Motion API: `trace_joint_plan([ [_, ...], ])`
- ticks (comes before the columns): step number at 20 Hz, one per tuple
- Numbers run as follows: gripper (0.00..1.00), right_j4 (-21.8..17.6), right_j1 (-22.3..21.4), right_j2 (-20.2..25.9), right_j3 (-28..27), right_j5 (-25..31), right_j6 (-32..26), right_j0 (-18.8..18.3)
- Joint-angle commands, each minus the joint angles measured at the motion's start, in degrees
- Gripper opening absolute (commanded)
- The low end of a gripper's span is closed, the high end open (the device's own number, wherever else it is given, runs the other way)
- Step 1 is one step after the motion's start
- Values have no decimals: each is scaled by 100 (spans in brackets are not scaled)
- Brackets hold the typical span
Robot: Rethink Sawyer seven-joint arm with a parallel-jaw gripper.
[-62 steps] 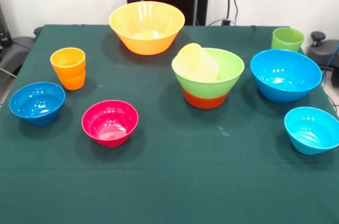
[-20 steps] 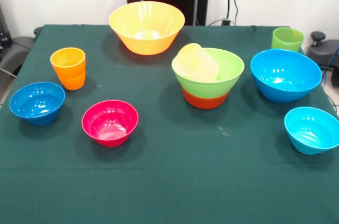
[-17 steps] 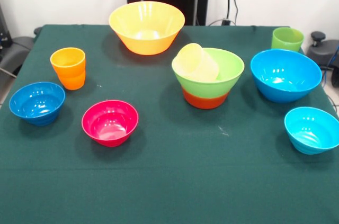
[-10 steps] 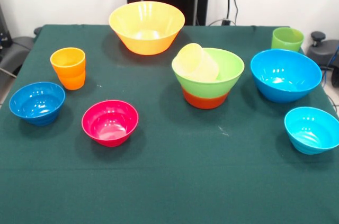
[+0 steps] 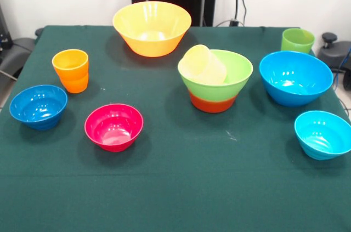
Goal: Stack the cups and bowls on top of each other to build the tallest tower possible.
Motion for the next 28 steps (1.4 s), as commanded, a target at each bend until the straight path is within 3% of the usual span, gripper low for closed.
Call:
trace_joint_plan([
  [1, 100, 698, 87, 1154, -596, 811, -1875, -428],
  [8, 100, 307, 40, 983, -656, 660, -2320, -827],
  [14, 100, 346, 105, 1031, -697, 711, -2809, -1108],
  [28, 100, 50, 131, 965, -924, 770, -2702, -1179],
])
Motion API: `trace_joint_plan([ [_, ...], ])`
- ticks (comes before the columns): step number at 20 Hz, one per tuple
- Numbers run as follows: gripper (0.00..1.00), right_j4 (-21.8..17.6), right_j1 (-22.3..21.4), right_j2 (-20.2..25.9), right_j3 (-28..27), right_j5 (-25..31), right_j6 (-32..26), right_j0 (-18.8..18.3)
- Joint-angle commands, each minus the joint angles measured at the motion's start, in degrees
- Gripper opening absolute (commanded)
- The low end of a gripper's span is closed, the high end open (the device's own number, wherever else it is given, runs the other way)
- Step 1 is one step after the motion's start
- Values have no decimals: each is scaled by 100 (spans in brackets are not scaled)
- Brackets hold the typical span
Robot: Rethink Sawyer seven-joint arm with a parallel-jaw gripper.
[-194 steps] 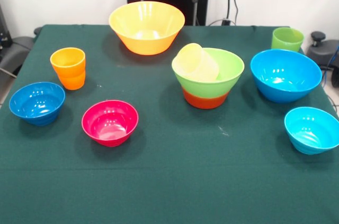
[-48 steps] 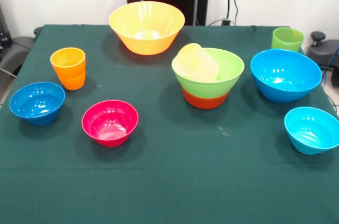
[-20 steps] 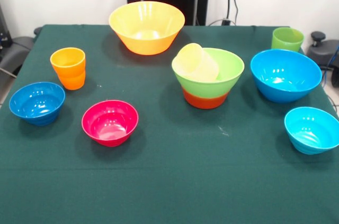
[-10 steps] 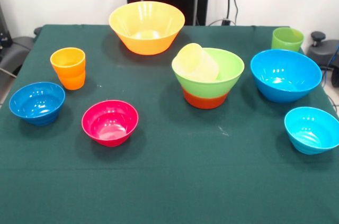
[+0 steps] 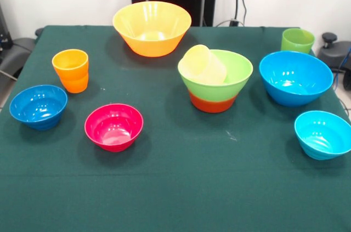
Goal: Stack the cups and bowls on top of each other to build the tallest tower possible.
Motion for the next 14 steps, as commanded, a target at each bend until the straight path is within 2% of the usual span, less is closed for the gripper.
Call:
trace_joint_plan([
  [1, 100, -241, 131, 833, -878, 737, -938, -147],
  [10, 100, -347, 225, 869, -1087, 682, -1724, -709],
  [14, 100, -498, 244, 863, -1216, 668, -1823, -846],
])
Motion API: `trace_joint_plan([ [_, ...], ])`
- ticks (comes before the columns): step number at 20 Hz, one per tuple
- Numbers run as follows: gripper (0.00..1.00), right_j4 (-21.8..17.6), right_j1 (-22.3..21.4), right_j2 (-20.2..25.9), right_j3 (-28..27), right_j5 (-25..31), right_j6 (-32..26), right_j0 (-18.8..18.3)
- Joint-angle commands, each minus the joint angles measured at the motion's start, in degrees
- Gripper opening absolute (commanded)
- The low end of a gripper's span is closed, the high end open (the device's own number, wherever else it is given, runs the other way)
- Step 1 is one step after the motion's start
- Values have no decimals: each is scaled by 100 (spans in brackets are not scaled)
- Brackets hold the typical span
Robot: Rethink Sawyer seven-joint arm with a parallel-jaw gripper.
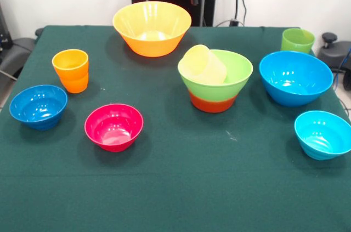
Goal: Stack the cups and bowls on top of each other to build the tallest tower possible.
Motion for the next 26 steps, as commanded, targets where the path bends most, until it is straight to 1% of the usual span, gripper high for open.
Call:
trace_joint_plan([
  [1, 100, -342, 240, 862, -861, 664, -1834, -318],
  [8, 100, -461, 188, 882, -885, 765, -2021, -430],
  [14, 100, -492, 165, 847, -919, 867, -2045, -426],
  [19, 100, 71, 258, 1021, -845, 1132, -2593, -544],
  [22, 100, 303, 278, 1124, -818, 1204, -2867, -639],
  [26, 100, 601, 346, 1219, -862, 1233, -3420, -880],
])
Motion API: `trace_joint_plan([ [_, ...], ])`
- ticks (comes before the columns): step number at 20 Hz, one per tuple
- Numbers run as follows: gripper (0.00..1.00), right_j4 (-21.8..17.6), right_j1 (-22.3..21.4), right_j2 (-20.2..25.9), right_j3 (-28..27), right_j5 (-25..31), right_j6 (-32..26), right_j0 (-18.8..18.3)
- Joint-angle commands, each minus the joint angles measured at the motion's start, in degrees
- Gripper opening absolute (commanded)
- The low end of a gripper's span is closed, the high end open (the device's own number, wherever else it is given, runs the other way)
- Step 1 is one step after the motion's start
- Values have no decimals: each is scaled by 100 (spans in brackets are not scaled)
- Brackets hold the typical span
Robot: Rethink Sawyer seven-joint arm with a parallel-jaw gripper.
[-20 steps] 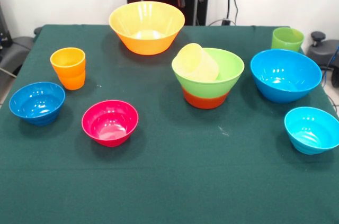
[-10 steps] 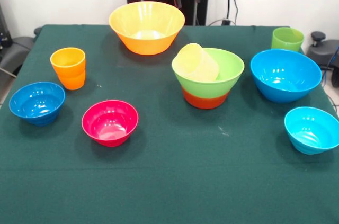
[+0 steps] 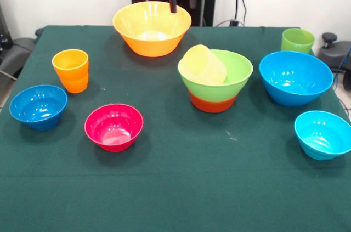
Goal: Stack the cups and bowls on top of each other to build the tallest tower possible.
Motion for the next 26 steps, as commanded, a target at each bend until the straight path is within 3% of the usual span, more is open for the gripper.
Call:
trace_joint_plan([
  [1, 100, 723, 345, 1225, -607, 706, -2154, -377],
  [10, 100, 1679, 618, 1292, -493, 650, -2794, -391],
  [26, 100, 1663, 576, 1074, -431, 753, -2433, -60],
])
